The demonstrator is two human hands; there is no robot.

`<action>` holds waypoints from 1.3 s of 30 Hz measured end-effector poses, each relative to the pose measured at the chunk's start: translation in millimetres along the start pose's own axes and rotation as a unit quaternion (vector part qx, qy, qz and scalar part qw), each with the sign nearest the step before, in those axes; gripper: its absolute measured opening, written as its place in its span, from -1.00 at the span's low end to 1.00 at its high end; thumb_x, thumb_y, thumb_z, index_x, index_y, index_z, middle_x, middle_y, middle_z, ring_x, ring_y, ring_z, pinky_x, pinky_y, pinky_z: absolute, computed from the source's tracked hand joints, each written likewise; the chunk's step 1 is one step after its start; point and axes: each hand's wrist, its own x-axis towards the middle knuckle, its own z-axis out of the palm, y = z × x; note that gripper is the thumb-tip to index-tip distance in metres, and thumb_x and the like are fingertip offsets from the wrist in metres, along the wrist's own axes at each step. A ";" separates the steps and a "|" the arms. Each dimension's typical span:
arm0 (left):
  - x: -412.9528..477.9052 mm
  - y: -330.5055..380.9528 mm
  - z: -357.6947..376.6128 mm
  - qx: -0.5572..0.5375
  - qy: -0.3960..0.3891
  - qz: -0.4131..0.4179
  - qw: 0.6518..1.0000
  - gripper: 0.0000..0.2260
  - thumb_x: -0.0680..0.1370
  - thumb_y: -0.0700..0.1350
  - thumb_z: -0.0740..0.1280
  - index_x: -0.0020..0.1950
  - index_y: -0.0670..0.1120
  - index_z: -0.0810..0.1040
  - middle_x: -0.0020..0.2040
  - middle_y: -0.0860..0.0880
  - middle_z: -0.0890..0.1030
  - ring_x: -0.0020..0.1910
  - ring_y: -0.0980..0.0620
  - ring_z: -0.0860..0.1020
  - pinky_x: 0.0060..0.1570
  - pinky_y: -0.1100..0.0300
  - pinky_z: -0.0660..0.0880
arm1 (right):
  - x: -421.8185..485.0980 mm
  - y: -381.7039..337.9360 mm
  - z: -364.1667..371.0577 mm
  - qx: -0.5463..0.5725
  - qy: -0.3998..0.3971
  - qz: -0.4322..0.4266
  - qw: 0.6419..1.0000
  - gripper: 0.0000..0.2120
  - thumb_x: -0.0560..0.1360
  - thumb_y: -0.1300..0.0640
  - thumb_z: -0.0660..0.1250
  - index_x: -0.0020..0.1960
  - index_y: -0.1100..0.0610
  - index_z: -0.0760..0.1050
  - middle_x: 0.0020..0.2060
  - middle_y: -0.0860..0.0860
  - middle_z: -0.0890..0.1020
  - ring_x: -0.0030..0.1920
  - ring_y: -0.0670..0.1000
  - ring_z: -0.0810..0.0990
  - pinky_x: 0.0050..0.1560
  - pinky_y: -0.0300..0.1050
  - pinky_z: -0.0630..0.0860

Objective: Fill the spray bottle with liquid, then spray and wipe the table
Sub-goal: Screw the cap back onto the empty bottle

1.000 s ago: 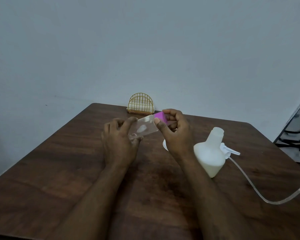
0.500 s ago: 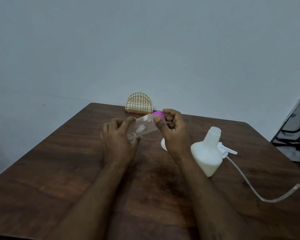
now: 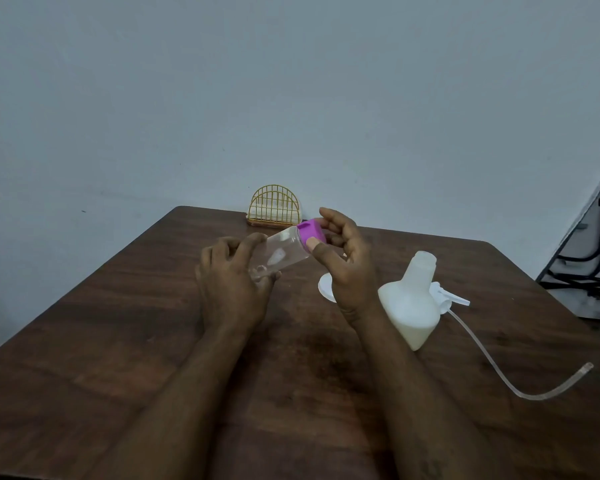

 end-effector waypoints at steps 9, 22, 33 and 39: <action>-0.9 -0.1 1.1 -0.004 0.001 0.003 1.000 -0.43 0.34 0.01 0.66 0.32 0.11 0.59 0.12 -0.04 0.53 0.14 -0.09 0.43 0.06 -0.08 0.49 | 0.5 -2.5 0.6 -0.003 0.035 0.002 0.999 -0.47 0.39 -0.22 0.47 0.27 0.01 0.57 0.04 -0.09 0.68 -0.02 -0.17 0.63 -0.01 -0.23 0.59; -2.1 0.6 1.4 -0.007 -0.002 0.011 1.000 -0.41 0.32 0.03 0.67 0.31 0.09 0.60 0.11 -0.06 0.53 0.14 -0.12 0.46 0.03 -0.11 0.51 | 2.2 -1.9 -3.2 0.051 -0.001 0.011 0.999 -0.50 0.46 0.01 0.46 0.38 0.07 0.53 0.22 0.05 0.65 0.21 -0.01 0.64 0.18 -0.02 0.62; -3.6 6.2 -1.7 -0.036 -0.029 0.005 0.999 -0.42 0.37 0.08 0.65 0.36 0.07 0.59 0.11 -0.06 0.54 0.17 -0.10 0.46 0.05 -0.05 0.51 | -0.9 -5.0 -1.0 0.013 0.017 -0.006 1.000 -0.54 0.44 -0.20 0.47 0.24 0.00 0.59 0.10 -0.11 0.69 0.05 -0.14 0.63 0.04 -0.21 0.57; -2.2 10.6 -4.9 -0.107 -0.065 0.010 0.992 -0.37 0.40 0.25 0.57 0.40 0.05 0.56 0.15 0.03 0.59 0.13 -0.01 0.56 -0.01 0.06 0.55 | -0.4 -9.7 1.7 0.004 0.066 -0.009 0.998 -0.54 0.38 -0.31 0.47 0.14 -0.04 0.61 -0.06 -0.15 0.72 -0.10 -0.20 0.64 -0.11 -0.38 0.49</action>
